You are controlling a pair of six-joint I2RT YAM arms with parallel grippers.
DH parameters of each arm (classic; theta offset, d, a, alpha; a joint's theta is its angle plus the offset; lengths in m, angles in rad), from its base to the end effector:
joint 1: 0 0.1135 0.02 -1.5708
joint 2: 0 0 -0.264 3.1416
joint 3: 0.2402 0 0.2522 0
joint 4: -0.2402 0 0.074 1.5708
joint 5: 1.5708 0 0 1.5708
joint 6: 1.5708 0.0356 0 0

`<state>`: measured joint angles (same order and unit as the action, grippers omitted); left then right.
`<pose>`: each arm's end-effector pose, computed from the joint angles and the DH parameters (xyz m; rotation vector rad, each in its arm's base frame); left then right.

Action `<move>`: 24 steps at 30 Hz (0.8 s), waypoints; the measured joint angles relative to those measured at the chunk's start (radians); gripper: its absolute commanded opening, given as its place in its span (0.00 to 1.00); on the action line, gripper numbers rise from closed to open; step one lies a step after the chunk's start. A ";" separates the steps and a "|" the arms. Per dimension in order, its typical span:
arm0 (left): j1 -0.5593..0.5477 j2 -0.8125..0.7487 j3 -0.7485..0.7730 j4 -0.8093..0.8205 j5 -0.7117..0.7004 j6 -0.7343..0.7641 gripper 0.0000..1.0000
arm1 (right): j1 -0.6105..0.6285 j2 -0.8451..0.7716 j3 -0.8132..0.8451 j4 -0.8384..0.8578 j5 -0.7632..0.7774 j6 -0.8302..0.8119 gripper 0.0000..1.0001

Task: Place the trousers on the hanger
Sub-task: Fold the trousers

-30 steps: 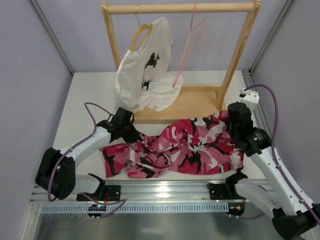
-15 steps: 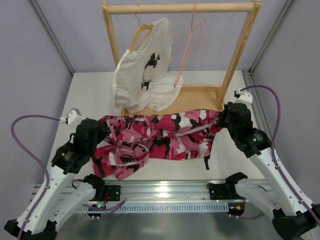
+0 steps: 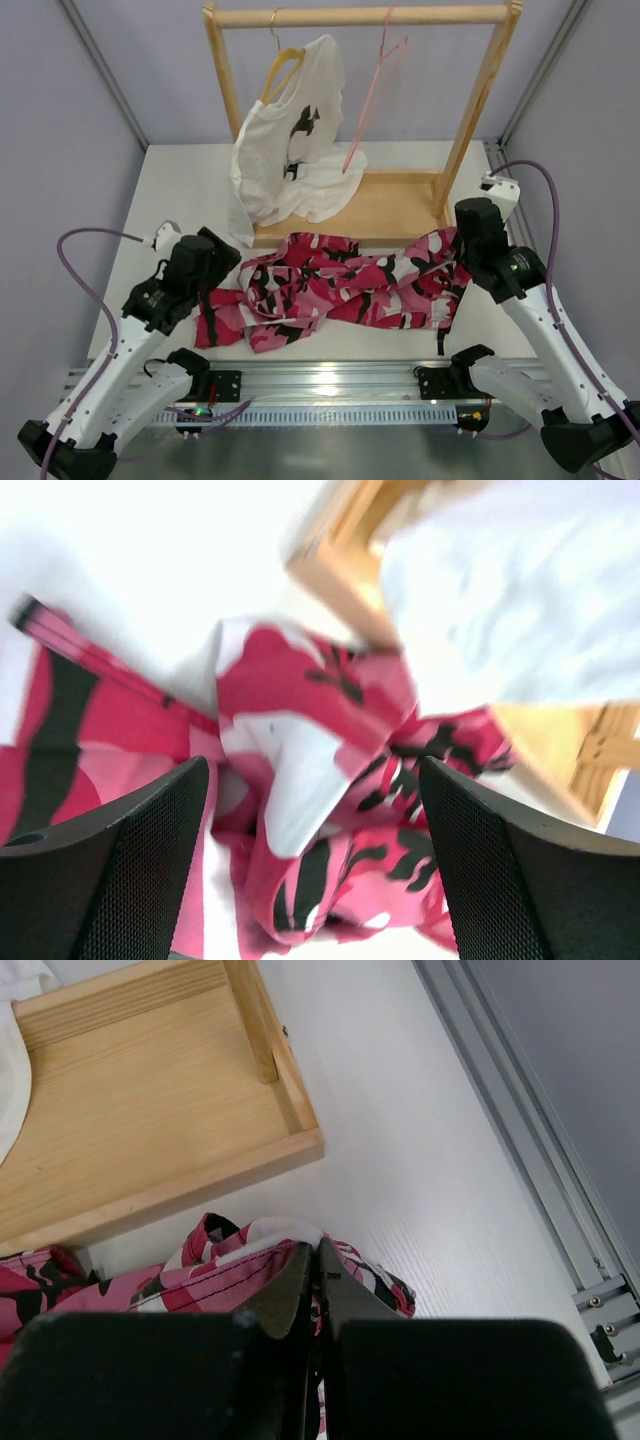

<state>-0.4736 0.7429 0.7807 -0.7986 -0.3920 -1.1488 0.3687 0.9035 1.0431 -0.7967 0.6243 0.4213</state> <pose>0.1357 -0.0543 0.2876 -0.9403 2.0915 -0.3979 0.1682 0.0427 0.3515 0.3829 2.0620 -0.2252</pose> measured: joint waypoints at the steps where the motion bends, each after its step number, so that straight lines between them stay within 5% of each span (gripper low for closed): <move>1: 0.009 0.012 0.028 0.000 -0.017 0.010 0.86 | 0.000 0.000 0.006 -0.005 0.010 0.000 0.04; 5: 0.081 0.106 0.110 0.051 -0.018 0.133 0.82 | -0.003 -0.005 -0.007 -0.010 0.016 -0.008 0.04; 12: 0.072 0.290 0.223 0.119 0.184 0.423 0.78 | -0.005 -0.016 -0.033 -0.006 -0.006 -0.023 0.04; 24: -0.229 0.565 0.349 0.060 0.076 0.654 0.76 | -0.005 -0.042 -0.050 0.027 -0.044 -0.029 0.04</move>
<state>-0.7021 1.3075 1.1297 -0.7387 -0.3157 -0.4950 0.3641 0.8616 0.9932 -0.7700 0.5804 0.3923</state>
